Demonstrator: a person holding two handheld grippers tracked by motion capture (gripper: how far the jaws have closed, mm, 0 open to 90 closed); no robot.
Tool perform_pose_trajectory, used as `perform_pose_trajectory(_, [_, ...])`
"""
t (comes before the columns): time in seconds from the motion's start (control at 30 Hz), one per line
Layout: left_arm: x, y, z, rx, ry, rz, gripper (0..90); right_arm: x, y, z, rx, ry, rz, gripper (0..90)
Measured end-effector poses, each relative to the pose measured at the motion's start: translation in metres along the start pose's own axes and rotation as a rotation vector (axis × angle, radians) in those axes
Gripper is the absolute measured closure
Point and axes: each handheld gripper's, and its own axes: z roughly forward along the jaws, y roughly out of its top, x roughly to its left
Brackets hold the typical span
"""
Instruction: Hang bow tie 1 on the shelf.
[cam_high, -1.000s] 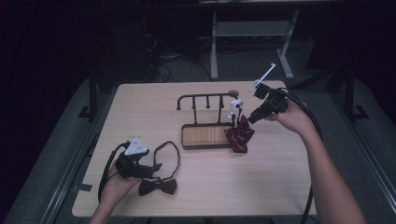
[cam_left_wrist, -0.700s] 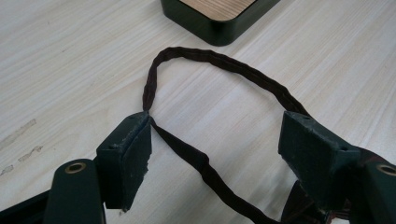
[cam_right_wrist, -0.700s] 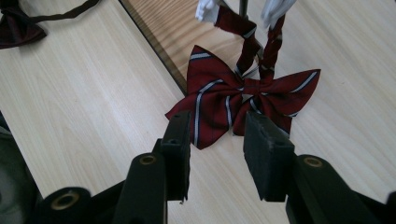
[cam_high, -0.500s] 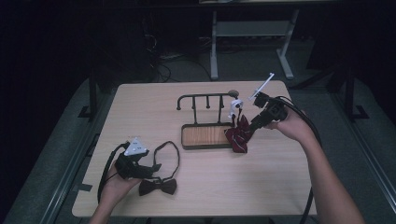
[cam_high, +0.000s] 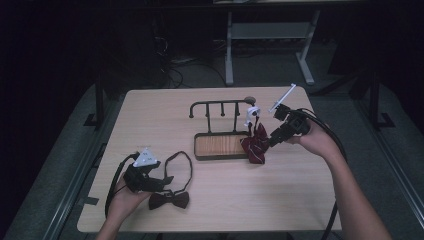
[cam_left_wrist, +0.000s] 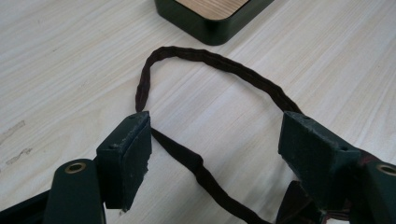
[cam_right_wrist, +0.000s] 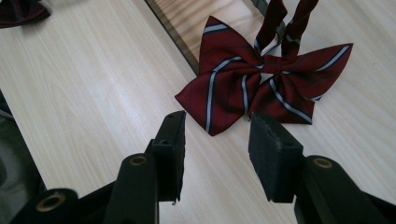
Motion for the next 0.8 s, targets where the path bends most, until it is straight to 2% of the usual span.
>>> perform_pose_trajectory(0.43, [0.001,-0.002,-0.004,-0.005,0.011,-0.002,26.2,0.002,-0.029,0.022,-0.001,0.032,0.018,52.7])
perform_pose_trajectory(0.6, [0.000,-0.003,-0.003,-0.009,0.011,-0.007,26.1,0.004,-0.039,0.027,-0.017,0.041,0.021,50.5])
perform_pose_trajectory(0.8, [-0.003,-0.001,-0.005,-0.007,0.021,0.005,26.2,0.007,-0.048,0.034,-0.028,0.052,0.025,49.1])
